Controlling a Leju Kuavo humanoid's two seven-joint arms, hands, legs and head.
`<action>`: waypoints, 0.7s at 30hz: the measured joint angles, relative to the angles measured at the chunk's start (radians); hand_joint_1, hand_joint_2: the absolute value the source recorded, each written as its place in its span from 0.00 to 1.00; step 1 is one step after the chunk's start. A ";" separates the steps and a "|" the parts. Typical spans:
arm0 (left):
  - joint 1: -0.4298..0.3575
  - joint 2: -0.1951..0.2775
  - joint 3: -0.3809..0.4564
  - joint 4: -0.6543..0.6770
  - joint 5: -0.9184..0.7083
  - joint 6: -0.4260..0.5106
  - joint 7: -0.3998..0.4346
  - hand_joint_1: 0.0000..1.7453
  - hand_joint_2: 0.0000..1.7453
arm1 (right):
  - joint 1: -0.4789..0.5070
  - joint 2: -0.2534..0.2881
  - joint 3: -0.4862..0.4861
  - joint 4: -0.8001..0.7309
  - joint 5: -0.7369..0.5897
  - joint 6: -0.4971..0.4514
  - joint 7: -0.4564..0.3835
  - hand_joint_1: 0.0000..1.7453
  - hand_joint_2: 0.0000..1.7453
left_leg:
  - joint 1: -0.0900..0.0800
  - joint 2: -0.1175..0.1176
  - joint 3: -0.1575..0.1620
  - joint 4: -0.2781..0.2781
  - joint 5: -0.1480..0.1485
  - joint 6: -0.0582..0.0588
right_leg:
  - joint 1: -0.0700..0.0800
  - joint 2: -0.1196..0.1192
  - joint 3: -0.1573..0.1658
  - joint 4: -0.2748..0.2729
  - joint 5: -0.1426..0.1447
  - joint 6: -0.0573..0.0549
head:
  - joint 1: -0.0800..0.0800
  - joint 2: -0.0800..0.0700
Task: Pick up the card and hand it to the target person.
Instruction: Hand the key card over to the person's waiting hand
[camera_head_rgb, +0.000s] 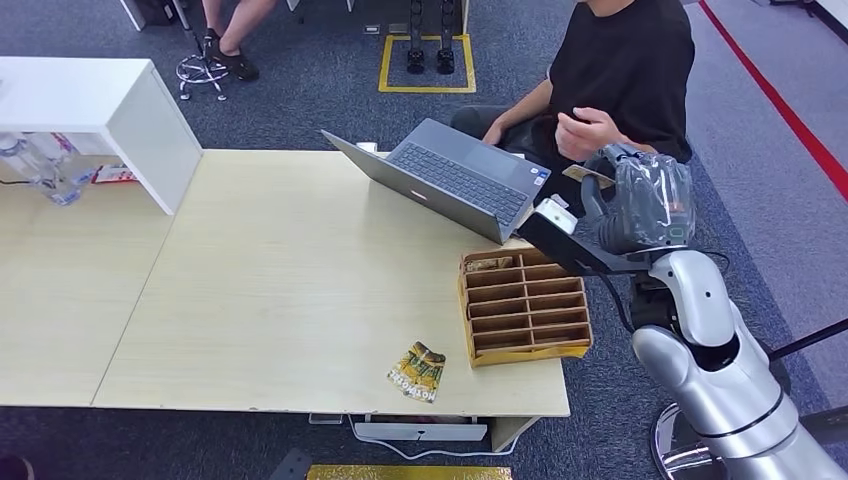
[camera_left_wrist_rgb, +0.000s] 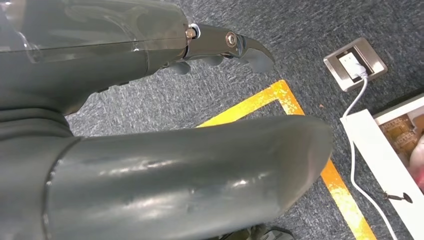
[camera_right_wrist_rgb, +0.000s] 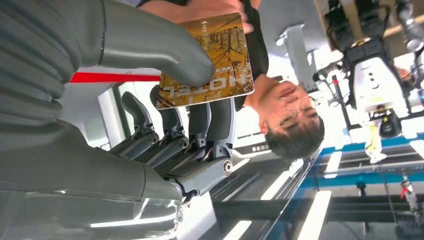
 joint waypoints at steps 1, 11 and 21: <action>-0.002 0.000 0.000 0.000 -0.001 0.000 0.000 0.00 0.00 | 0.000 0.001 0.000 0.012 0.009 -0.011 -0.003 0.79 1.00 | 0.000 0.000 0.000 0.000 0.000 0.000 | 0.000 0.000 0.000 0.000 0.000 0.000 | 0.000 0.000; -0.008 0.000 0.000 0.000 -0.012 -0.002 0.002 0.00 0.00 | 0.003 0.011 0.000 0.138 0.052 -0.073 -0.024 0.79 1.00 | 0.000 0.000 0.000 0.000 0.000 0.000 | 0.000 0.000 0.000 0.000 0.000 0.000 | 0.000 0.000; -0.009 0.000 0.000 0.000 -0.016 -0.004 0.005 0.00 0.00 | 0.029 0.011 0.000 0.217 0.070 -0.070 -0.025 0.72 1.00 | 0.000 0.000 0.000 0.000 0.000 0.000 | 0.000 0.000 0.000 0.000 0.000 0.000 | 0.000 0.000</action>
